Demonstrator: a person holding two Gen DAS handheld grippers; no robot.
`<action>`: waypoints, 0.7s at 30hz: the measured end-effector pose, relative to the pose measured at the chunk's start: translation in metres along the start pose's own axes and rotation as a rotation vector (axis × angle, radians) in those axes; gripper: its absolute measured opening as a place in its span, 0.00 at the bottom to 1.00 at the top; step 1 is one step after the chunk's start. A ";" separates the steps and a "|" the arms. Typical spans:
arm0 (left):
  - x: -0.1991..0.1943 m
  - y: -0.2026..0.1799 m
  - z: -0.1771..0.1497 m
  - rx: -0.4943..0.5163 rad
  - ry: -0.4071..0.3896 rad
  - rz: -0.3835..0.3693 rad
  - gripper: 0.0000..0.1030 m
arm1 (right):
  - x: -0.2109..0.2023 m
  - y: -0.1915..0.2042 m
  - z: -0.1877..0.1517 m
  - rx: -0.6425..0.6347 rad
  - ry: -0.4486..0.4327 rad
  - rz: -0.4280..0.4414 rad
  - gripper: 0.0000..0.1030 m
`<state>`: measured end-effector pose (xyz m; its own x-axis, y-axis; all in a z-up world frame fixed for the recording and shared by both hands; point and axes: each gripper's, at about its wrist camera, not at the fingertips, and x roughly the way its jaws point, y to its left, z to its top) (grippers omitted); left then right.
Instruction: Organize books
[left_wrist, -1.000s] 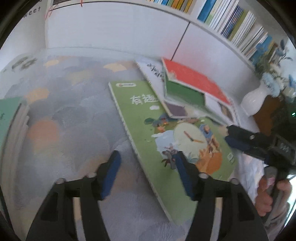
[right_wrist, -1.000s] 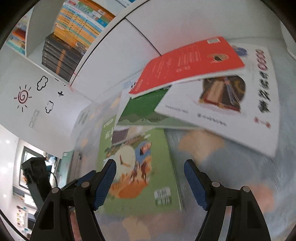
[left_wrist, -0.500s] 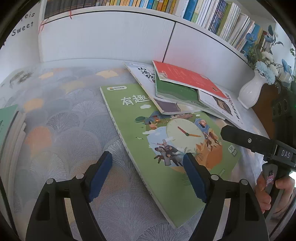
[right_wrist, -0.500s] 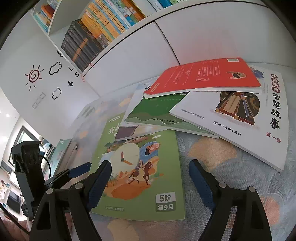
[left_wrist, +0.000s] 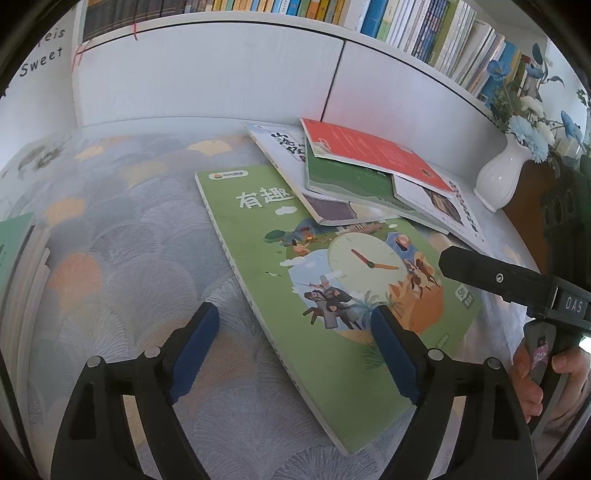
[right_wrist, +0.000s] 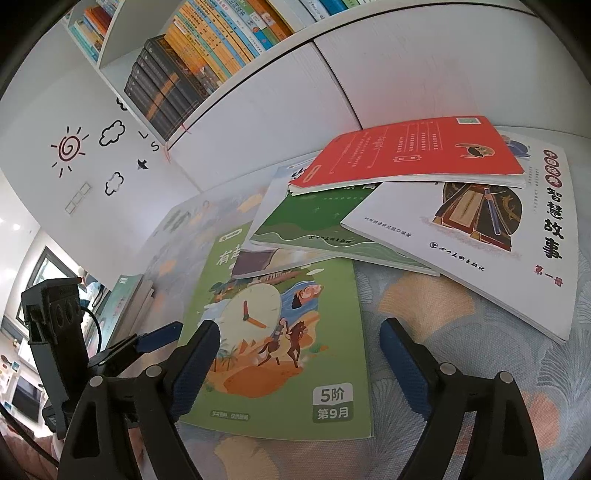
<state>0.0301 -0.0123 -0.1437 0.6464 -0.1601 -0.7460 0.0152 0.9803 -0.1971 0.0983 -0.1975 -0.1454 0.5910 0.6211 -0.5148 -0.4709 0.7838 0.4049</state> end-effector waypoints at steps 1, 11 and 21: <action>0.000 0.000 0.000 0.001 0.000 0.001 0.82 | 0.000 0.000 0.000 -0.001 0.000 0.000 0.86; 0.000 -0.001 0.000 0.003 0.003 0.002 0.82 | 0.000 0.002 0.000 -0.007 0.002 0.000 0.86; 0.000 -0.002 0.000 0.011 0.005 0.006 0.84 | 0.003 0.003 0.001 -0.014 0.006 0.000 0.87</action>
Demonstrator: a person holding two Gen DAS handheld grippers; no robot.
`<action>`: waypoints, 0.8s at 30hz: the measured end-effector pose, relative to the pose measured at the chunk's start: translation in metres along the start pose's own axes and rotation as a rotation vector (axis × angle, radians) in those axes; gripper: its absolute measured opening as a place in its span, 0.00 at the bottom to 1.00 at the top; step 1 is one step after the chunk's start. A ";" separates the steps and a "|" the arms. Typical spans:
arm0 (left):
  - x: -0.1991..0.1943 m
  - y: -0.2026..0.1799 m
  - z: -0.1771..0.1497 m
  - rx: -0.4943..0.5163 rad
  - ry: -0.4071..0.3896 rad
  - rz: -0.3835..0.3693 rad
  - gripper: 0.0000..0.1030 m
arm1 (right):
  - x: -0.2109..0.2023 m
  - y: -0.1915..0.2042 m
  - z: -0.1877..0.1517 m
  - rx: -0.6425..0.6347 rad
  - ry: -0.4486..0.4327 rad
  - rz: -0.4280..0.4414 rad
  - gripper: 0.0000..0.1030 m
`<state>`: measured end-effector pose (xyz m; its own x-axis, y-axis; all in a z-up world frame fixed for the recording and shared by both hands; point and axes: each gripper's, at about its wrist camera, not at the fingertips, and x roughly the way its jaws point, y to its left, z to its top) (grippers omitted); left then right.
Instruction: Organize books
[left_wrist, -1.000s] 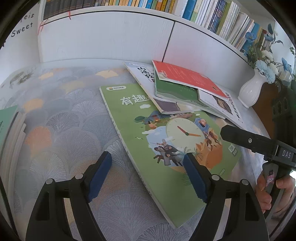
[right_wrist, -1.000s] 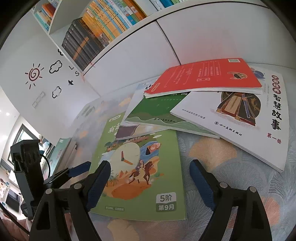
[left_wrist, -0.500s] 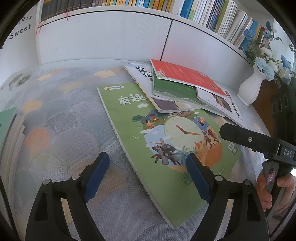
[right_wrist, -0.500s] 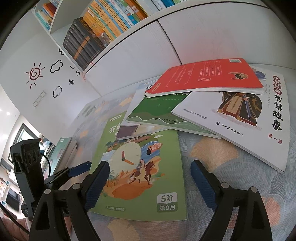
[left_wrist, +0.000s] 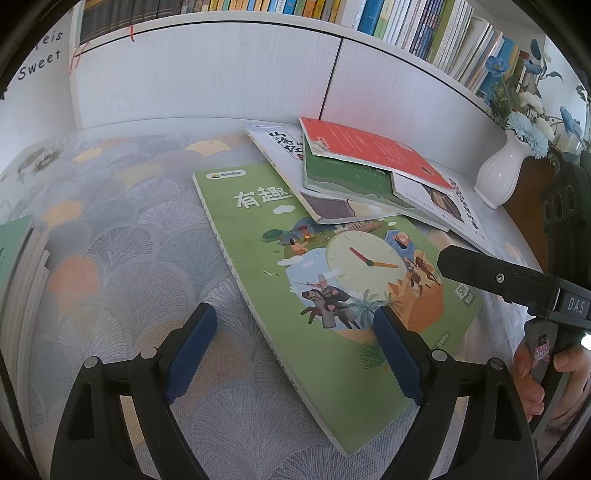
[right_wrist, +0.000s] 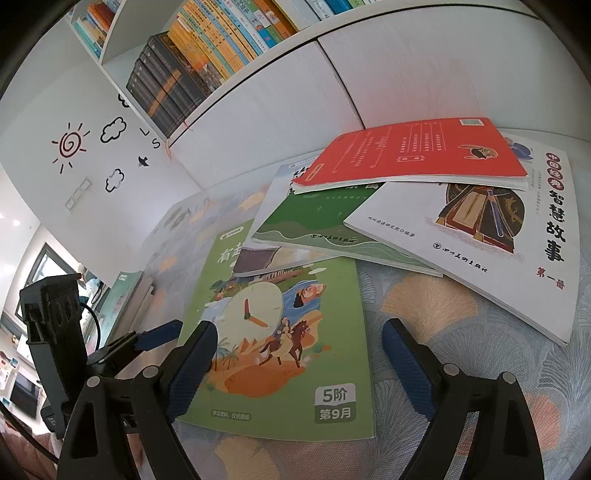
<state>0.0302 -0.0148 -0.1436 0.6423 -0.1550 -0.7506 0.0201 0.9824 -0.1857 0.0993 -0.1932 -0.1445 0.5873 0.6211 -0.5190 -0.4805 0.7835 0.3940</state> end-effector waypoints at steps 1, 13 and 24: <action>0.000 0.000 0.000 0.000 0.000 0.000 0.84 | 0.000 0.000 0.000 0.000 0.000 0.000 0.87; 0.001 -0.001 0.000 0.001 0.001 0.000 0.85 | 0.000 0.000 0.000 -0.001 0.000 -0.002 0.88; 0.001 -0.002 0.000 0.007 0.003 0.000 0.86 | 0.000 0.001 0.000 -0.001 0.000 -0.002 0.88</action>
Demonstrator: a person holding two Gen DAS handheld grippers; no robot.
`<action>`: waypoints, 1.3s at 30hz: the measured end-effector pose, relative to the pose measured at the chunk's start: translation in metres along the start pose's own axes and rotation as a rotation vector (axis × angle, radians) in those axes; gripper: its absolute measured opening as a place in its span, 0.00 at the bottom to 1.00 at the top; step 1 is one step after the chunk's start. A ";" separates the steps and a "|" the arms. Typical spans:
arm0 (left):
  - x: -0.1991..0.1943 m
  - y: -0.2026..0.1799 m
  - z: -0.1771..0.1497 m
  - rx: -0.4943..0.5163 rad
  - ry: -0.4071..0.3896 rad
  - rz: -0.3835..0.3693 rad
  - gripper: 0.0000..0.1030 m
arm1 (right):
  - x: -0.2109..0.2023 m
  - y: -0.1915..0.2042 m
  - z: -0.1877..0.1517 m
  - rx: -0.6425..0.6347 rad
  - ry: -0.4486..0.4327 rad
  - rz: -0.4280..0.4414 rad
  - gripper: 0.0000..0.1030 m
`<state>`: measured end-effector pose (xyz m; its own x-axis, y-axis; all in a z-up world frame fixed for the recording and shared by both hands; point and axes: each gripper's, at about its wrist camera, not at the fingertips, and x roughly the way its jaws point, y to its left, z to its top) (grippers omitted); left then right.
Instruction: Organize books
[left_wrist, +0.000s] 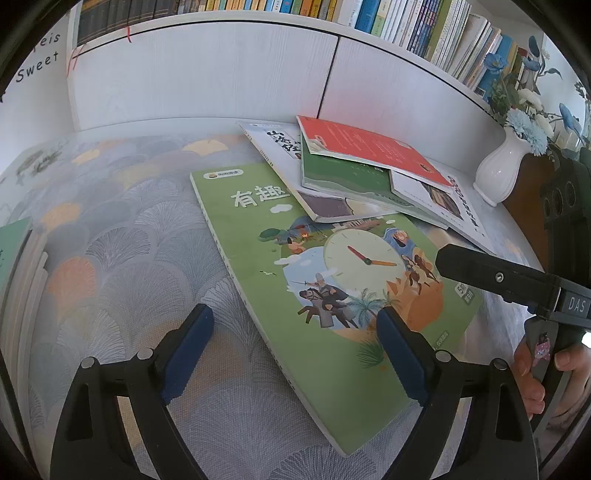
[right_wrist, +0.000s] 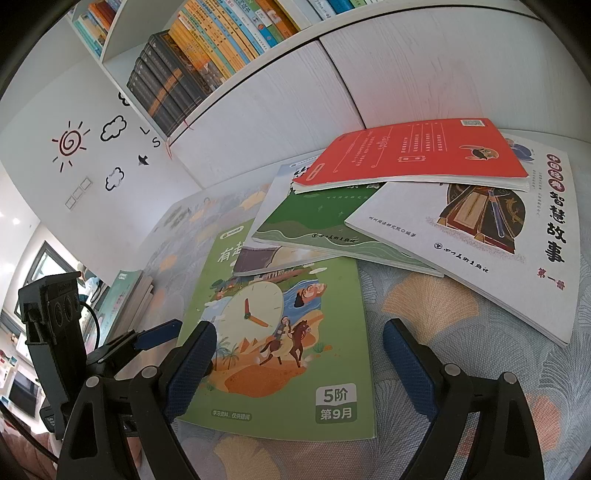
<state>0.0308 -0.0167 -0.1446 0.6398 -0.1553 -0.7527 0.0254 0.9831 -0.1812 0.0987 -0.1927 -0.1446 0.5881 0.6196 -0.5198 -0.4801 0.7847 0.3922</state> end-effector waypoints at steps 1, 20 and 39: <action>0.000 0.000 0.000 0.000 0.000 0.000 0.86 | 0.000 0.000 0.000 0.000 0.000 0.000 0.88; 0.000 0.000 0.000 0.001 0.000 -0.001 0.86 | 0.002 0.001 0.000 -0.009 0.005 -0.003 0.89; 0.000 0.000 0.001 0.002 0.001 0.000 0.86 | 0.004 0.003 0.001 -0.018 0.009 -0.009 0.89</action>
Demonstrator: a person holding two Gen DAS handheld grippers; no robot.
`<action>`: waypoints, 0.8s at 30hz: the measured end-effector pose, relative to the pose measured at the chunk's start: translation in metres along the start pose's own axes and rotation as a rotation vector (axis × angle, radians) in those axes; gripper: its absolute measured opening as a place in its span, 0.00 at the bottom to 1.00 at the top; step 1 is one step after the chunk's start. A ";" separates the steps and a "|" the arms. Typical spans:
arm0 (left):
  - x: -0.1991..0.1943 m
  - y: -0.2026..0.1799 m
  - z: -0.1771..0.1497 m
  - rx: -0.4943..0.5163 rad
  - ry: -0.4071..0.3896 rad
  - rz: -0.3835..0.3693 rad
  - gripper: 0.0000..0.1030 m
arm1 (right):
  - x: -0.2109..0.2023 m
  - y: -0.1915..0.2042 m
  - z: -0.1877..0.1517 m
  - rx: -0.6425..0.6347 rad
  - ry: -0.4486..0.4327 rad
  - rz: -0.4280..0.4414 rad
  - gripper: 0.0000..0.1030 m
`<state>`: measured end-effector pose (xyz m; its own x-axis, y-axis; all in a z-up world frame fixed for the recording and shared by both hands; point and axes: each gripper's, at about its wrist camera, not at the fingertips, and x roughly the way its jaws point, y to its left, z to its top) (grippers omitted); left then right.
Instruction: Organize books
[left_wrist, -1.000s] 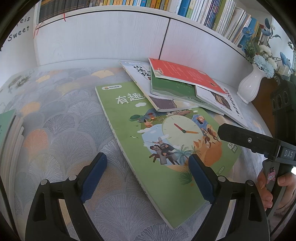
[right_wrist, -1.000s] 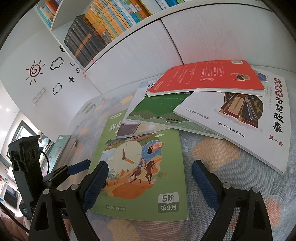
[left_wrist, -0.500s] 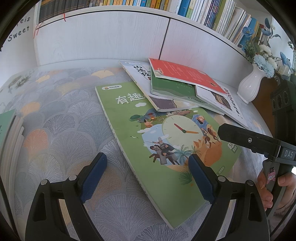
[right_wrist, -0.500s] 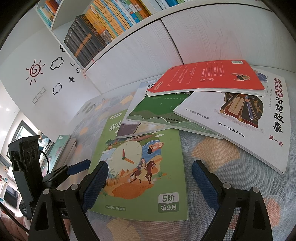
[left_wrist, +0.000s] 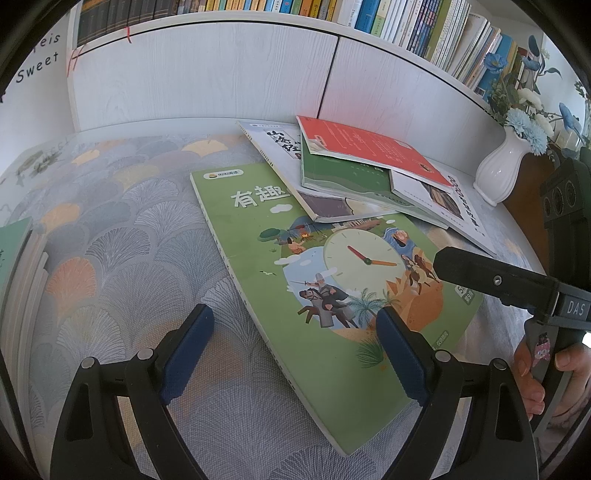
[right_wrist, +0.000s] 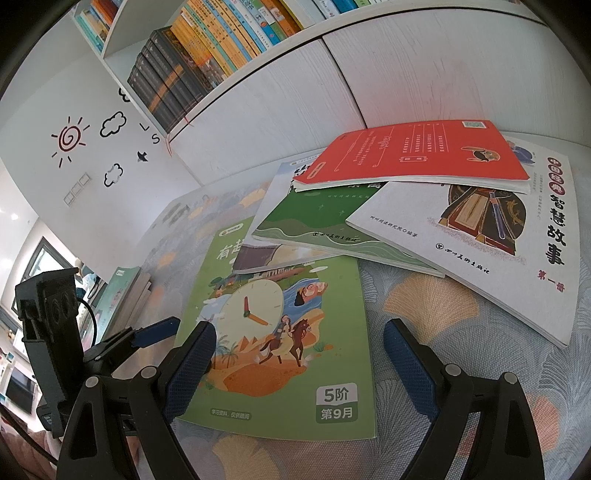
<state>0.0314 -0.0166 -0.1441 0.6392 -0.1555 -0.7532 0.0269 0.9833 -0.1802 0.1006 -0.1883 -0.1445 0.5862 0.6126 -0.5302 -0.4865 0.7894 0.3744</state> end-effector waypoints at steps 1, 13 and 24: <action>0.000 0.000 0.000 0.000 0.000 0.000 0.86 | 0.000 0.000 0.000 0.000 0.000 0.000 0.89; 0.000 0.000 0.000 0.002 0.001 0.002 0.86 | 0.001 -0.002 0.001 0.000 0.002 0.010 0.90; 0.001 0.001 0.000 0.006 0.003 0.000 0.87 | 0.000 -0.002 0.002 -0.005 0.004 0.008 0.90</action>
<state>0.0321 -0.0160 -0.1445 0.6372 -0.1560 -0.7547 0.0314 0.9837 -0.1768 0.1029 -0.1897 -0.1441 0.5798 0.6184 -0.5304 -0.4939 0.7846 0.3748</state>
